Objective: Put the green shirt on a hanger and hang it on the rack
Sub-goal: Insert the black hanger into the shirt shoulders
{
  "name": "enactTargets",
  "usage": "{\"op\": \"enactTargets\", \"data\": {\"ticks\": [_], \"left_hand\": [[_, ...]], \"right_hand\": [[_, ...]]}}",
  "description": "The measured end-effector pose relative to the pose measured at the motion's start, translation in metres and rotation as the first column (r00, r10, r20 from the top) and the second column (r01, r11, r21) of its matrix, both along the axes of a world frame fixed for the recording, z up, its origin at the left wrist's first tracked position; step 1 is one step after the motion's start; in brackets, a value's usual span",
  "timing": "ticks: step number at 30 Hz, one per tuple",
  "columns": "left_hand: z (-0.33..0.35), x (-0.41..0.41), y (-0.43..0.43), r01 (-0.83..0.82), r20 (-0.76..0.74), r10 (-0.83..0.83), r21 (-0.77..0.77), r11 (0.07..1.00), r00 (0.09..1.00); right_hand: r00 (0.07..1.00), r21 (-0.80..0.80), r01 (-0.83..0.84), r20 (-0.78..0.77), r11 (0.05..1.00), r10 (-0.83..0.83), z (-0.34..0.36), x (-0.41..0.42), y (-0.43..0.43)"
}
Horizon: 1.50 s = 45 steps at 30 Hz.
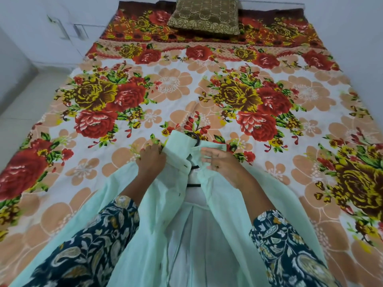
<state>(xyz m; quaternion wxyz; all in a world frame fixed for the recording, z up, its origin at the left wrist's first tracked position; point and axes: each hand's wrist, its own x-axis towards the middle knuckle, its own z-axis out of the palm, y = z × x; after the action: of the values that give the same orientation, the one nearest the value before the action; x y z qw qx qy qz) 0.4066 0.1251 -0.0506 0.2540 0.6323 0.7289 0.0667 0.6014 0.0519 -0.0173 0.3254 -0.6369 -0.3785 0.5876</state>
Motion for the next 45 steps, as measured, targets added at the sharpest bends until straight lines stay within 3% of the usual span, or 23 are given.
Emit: {"op": "enactTargets", "data": {"ticks": [1,3,5,6,7,10,13,16,19,23,25,27,30,34,36,41,45], "left_hand": [[-0.001,-0.004,0.002,0.04,-0.015,-0.04,-0.013,0.999,0.999],[0.0,-0.012,0.004,0.086,-0.017,-0.087,-0.033,0.996,0.996],[-0.001,-0.021,0.004,0.128,-0.025,-0.13,-0.066,0.99,0.991],[-0.002,-0.025,0.004,0.15,-0.028,-0.153,-0.086,0.985,0.988],[-0.003,-0.029,0.004,0.171,-0.034,-0.175,-0.1,0.98,0.984],[-0.003,-0.035,0.006,0.223,-0.007,-0.225,-0.089,0.971,0.974],[0.0,-0.031,0.007,0.25,0.037,-0.247,-0.097,0.964,0.968],[0.0,-0.031,0.006,0.251,-0.025,-0.255,-0.105,0.962,0.967],[0.005,-0.033,0.005,0.28,-0.078,-0.286,-0.083,0.956,0.955],[0.006,-0.035,0.003,0.33,-0.082,-0.326,0.036,0.943,0.942],[0.002,-0.038,-0.001,0.335,-0.108,-0.327,0.065,0.94,0.939],[0.0,-0.042,-0.005,0.385,-0.234,-0.366,0.038,0.922,0.901],[-0.002,-0.047,-0.005,0.458,-0.328,-0.414,0.064,0.887,0.849],[-0.004,-0.041,-0.005,0.555,-0.344,-0.474,0.192,0.809,0.81],[-0.002,-0.037,-0.006,0.553,-0.393,-0.462,0.155,0.819,0.795],[0.0,-0.055,-0.008,0.426,-0.347,-0.38,0.065,0.902,0.858],[0.0,-0.07,-0.015,0.382,-0.319,-0.312,0.187,0.905,0.895]], "right_hand": [[0.993,0.038,0.112,0.021,0.993,-0.112,-0.003,-0.002,0.004],[0.913,0.107,0.214,0.331,0.971,-0.237,-0.009,-0.002,0.014],[0.659,0.029,0.114,0.746,0.993,-0.098,-0.014,0.0,0.018],[0.539,-0.019,0.106,0.842,0.994,-0.041,-0.016,0.002,0.018],[0.506,-0.04,0.146,0.861,0.988,-0.04,-0.02,0.006,0.019],[0.611,-0.02,0.296,0.772,0.955,-0.173,-0.024,0.018,0.027],[0.677,-0.028,0.247,0.72,0.969,-0.152,-0.022,0.025,0.037],[0.699,0.03,0.199,0.696,0.979,-0.163,-0.019,0.03,0.048],[0.701,0.193,0.204,0.655,0.96,-0.281,-0.013,0.032,0.064],[0.724,0.257,0.211,0.607,0.943,-0.328,-0.006,0.025,0.073],[0.69,0.206,0.188,0.669,0.96,-0.278,-0.01,0.023,0.059],[0.632,0.095,0.114,0.761,0.989,-0.146,-0.018,0.024,0.038],[0.483,-0.071,-0.024,0.872,0.997,0.074,-0.029,0.025,0.014],[0.311,-0.041,-0.155,0.946,0.987,0.089,-0.033,0.031,0.007],[0.259,-0.034,-0.144,0.963,0.989,0.071,-0.033,0.041,0.005],[0.28,0.011,-0.038,0.96,0.999,0.0,-0.035,0.047,0.002],[0.456,0.078,0.125,0.881,0.989,-0.126,-0.029,0.028,-0.008]]}}
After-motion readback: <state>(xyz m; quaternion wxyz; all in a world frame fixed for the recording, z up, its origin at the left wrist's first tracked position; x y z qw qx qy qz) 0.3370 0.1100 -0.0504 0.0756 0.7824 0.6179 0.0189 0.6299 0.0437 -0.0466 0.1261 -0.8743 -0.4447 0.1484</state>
